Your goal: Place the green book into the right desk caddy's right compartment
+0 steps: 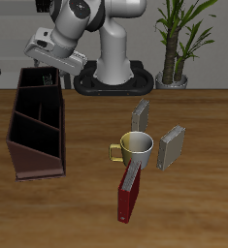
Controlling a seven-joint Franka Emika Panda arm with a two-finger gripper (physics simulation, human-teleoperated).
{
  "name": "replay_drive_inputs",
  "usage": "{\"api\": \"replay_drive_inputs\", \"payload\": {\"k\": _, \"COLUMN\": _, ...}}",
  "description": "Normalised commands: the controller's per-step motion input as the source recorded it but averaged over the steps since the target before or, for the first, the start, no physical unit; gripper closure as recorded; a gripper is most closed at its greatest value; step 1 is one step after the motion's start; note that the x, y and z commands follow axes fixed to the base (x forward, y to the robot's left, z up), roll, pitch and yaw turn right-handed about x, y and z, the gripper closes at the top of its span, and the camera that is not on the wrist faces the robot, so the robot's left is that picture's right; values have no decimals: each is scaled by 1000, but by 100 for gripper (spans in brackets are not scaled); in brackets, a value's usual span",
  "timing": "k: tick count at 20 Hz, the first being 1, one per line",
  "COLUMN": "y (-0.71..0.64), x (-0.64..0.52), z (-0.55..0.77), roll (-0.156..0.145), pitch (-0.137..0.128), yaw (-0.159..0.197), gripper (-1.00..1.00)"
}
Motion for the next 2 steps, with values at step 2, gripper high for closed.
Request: {"api": "replay_drive_inputs", "payload": {"k": 2, "y": 52, "x": 15, "z": 161, "roll": 18, "pitch": -7, "yaw": -5, "gripper": -100}}
